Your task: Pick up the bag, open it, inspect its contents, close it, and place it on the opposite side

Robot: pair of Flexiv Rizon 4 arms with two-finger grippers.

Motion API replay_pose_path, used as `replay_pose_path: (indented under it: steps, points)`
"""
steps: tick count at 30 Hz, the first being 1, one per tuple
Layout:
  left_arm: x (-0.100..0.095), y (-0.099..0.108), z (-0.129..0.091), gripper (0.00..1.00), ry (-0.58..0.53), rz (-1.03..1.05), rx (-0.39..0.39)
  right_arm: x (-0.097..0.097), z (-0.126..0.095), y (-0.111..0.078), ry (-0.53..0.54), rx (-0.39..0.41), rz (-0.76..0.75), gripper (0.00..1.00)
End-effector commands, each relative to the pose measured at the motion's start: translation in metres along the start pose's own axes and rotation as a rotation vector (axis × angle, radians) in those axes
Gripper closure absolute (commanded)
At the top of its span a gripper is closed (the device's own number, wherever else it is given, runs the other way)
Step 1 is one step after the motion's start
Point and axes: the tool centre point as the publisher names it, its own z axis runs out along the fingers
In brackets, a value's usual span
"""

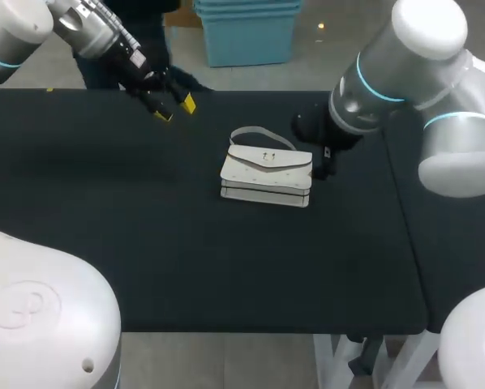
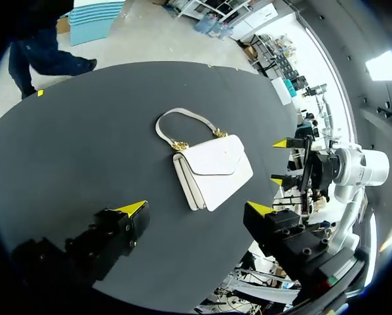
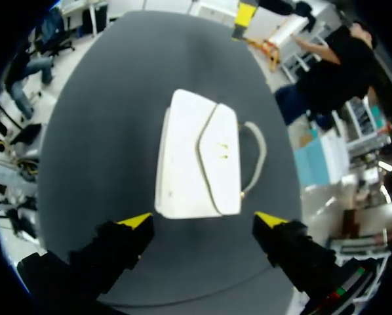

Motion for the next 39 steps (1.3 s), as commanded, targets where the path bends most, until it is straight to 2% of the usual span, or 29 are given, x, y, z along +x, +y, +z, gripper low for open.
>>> replay_pose_path:
  steps: [1,4,7,8,9,13,18,20,21,28,35,39]
  points:
    - [-0.001,-0.004,0.000,0.00,0.002,0.000,-0.052,0.003,0.003,0.001,-0.090,0.003,0.002,0.00]
    - [0.000,-0.006,-0.001,0.00,0.015,0.035,-0.051,0.003,0.003,0.001,-0.090,0.003,0.002,0.00]
    - [-0.001,-0.019,-0.006,0.00,-0.014,0.208,-0.016,-0.001,0.003,0.014,-0.114,0.010,-0.059,0.00]
    - [-0.003,-0.021,-0.007,0.00,-0.010,0.264,-0.025,0.001,0.003,0.017,-0.116,0.008,-0.064,0.00]
    - [-0.005,-0.028,-0.008,0.00,-0.047,0.266,0.014,0.004,0.004,0.020,-0.125,0.002,-0.067,0.00]
    - [-0.008,-0.038,-0.007,0.00,-0.071,0.471,0.008,0.015,0.010,0.025,-0.143,0.001,-0.080,0.00]
    - [0.000,-0.044,0.000,0.00,-0.064,0.685,0.011,0.031,0.021,0.022,-0.148,-0.024,-0.030,0.00]
    - [0.005,-0.042,0.003,0.00,-0.012,0.800,0.006,0.035,0.026,0.020,-0.145,-0.037,-0.013,0.00]
    - [0.008,-0.042,0.003,0.00,0.041,0.813,-0.011,0.038,0.028,0.019,-0.146,-0.040,-0.007,0.00]
    - [0.008,-0.042,0.003,0.00,0.041,0.813,-0.011,0.043,0.041,0.013,-0.158,-0.051,0.013,0.00]
    - [0.008,-0.042,0.003,0.00,0.041,0.813,-0.011,0.038,0.053,0.014,-0.165,-0.027,0.006,0.00]
    - [0.004,-0.045,0.017,0.00,-0.019,0.996,0.011,0.038,0.060,0.014,-0.162,-0.020,0.012,0.00]
